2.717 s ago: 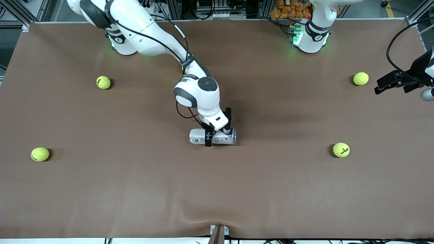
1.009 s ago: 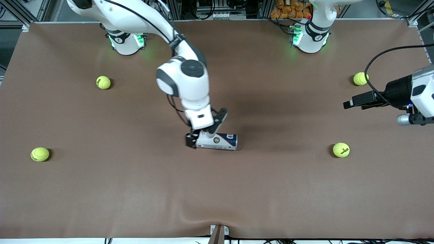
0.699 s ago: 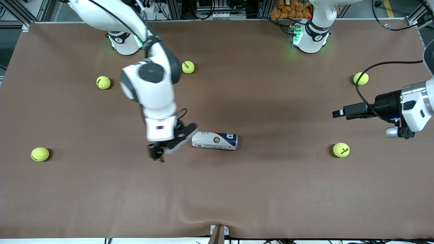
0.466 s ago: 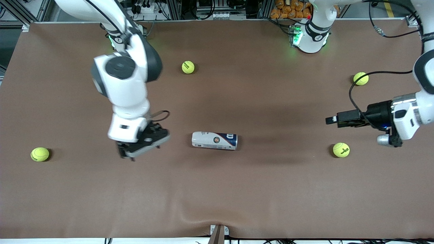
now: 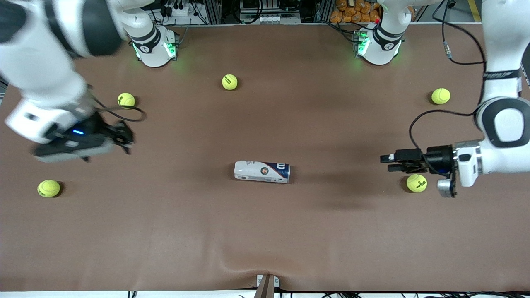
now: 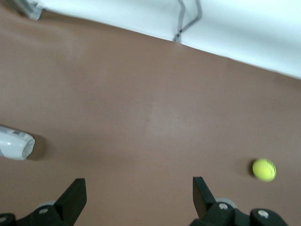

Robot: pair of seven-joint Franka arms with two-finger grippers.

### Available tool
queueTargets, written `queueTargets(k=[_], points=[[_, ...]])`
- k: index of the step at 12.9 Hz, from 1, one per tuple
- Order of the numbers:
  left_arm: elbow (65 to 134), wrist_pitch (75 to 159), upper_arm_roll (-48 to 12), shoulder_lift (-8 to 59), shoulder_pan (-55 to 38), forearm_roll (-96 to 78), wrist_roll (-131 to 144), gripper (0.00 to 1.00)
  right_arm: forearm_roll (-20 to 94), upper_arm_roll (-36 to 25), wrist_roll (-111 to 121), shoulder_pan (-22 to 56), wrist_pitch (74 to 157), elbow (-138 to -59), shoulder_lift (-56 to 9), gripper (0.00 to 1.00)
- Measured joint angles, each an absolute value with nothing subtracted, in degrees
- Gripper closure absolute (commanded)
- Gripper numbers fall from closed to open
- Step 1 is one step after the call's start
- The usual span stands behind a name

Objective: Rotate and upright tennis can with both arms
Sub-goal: 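Move the left gripper to the end of the lying can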

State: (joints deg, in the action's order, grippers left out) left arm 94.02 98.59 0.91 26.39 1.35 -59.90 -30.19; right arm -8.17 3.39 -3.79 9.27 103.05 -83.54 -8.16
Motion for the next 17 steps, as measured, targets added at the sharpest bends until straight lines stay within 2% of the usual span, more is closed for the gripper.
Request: queueTargets(k=[2,6,11,15,17], points=[[94.1,98.6,0.5,29.4,0.7,-65.1,-32.7,0.00,-7.2,3.4,-6.5,6.3,99.8,-83.5,-4.8,0.00],[94.1,98.8,0.2,36.0,-0.6,-74.3,-43.5,0.00,-7.0,3.4,-9.4,4.6,84.7,-85.0,3.2,0.00],[94.0,100.4,-0.3,41.6,-4.0,-83.4,-47.2,0.00,-0.6,3.3,-9.8,-0.2,85.6,-93.7,5.4,0.00],[93.9,104.1,-0.3,44.8,-8.3,-89.6,-47.2,0.00,0.8,3.1,-9.6,-4.3,87.8,-91.2,5.3,0.00],[93.8,106.4,-0.4,46.0,-10.6,-92.6,-47.6,0.00,0.9,3.1,-9.7,-4.7,85.0,-88.8,5.3,0.00]])
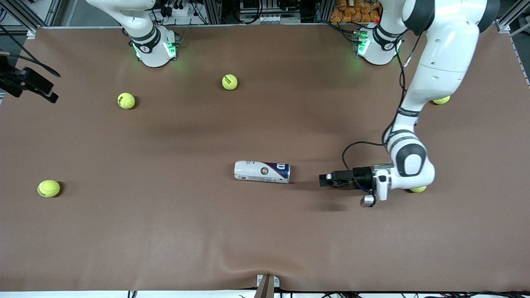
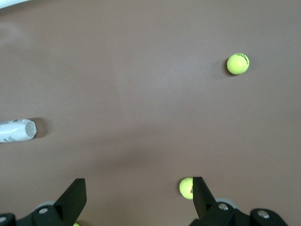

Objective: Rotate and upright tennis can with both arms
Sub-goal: 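Move the left gripper to the end of the lying can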

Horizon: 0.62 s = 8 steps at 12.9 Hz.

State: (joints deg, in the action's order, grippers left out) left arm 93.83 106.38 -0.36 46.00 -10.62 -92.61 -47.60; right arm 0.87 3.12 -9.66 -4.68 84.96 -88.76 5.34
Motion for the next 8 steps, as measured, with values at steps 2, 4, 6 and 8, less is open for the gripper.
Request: queueTargets(k=[2,4,6,8], points=[[93.8,108.0,-0.4,47.3,-13.0,-95.7,-47.7,0.00,1.0,3.3,-9.7,-4.7,81.8,-87.7,5.2,0.00],[93.8,108.9,-0.4,48.9,-14.8,-98.8,-49.1,0.00,1.3,3.4,-9.7,-4.7,81.4,-87.7,3.9,0.00],[93.7,109.1,-0.4,49.6,-15.9,-100.9,-50.0,0.00,1.3,3.6,-9.7,-4.6,81.6,-87.7,1.9,0.00],[93.6,109.2,-0.4,49.8,-17.2,-101.8,-50.0,0.00,1.3,3.9,-9.7,-4.6,81.6,-87.6,0.5,0.00]])
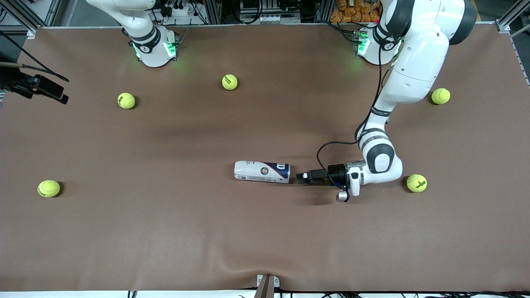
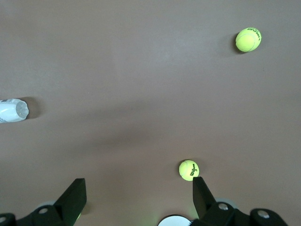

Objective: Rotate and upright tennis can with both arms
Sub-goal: 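Move the left gripper to the end of the lying can, then close the left gripper on the can's end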

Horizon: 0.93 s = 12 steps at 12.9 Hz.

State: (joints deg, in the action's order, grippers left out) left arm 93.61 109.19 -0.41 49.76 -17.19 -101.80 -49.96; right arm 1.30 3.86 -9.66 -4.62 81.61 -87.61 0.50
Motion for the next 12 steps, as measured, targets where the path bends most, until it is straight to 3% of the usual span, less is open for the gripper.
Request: queueTargets(k=[4,6,8,9,12], points=[[93.8,109.4,-0.4,50.8,-19.4,-103.7,-50.0,0.00,1.3,3.9,-9.7,-4.6,81.7,-87.3,-1.2,0.00],[94.2,109.4,-0.4,51.0,-19.5,-103.7,-50.0,0.24,1.3,3.7,-9.7,-4.8,80.8,-84.8,-1.8,0.00],[94.3,109.4,-0.4,51.0,-20.0,-103.7,-50.0,0.78,1.3,3.5,-9.7,-4.9,79.5,-83.2,-1.8,0.00],[94.3,109.4,-0.4,51.0,-20.3,-103.7,-50.0,0.98,1.3,3.5,-9.7,-4.9,79.5,-83.1,-1.8,0.00],[94.3,109.4,-0.4,51.0,-20.6,-103.8,-50.6,1.00,1.3,3.7,-9.7,-4.9,80.9,-83.0,-1.8,0.00]])
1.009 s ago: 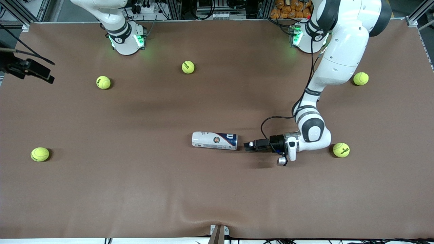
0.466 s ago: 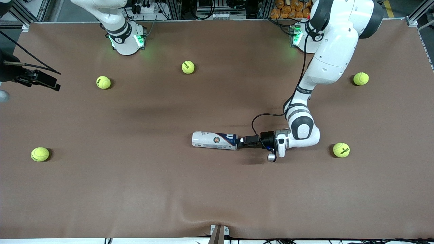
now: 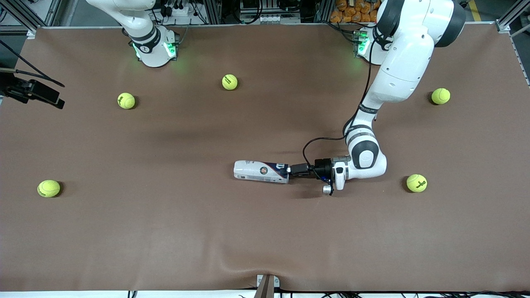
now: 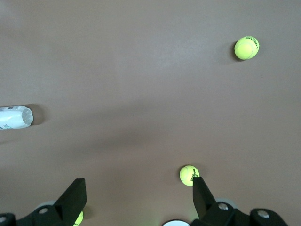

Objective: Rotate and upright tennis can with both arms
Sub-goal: 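Close the left gripper on the can's end, then lift the can with the left gripper and rotate it upright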

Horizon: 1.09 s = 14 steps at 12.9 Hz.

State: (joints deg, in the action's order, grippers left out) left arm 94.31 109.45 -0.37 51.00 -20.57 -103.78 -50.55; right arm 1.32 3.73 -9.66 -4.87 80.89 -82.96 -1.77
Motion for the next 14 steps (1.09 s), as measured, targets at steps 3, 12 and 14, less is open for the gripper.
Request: queueTargets(k=[3,12,14], points=[[93.6,109.4,-0.3,50.8,-20.4,-103.8,-50.1,1.00,0.9,3.7,-9.6,-4.9,81.0,-83.0,-1.8,0.00],[88.3,117.8,0.3,41.6,-21.2,-89.6,-28.1,1.00,0.1,3.9,-3.8,-4.8,80.9,-83.0,-1.7,0.00],[88.1,120.5,0.3,38.1,-22.2,-82.2,-19.5,1.00,0.1,3.8,-3.6,-4.8,80.7,-83.0,-1.6,0.00]])
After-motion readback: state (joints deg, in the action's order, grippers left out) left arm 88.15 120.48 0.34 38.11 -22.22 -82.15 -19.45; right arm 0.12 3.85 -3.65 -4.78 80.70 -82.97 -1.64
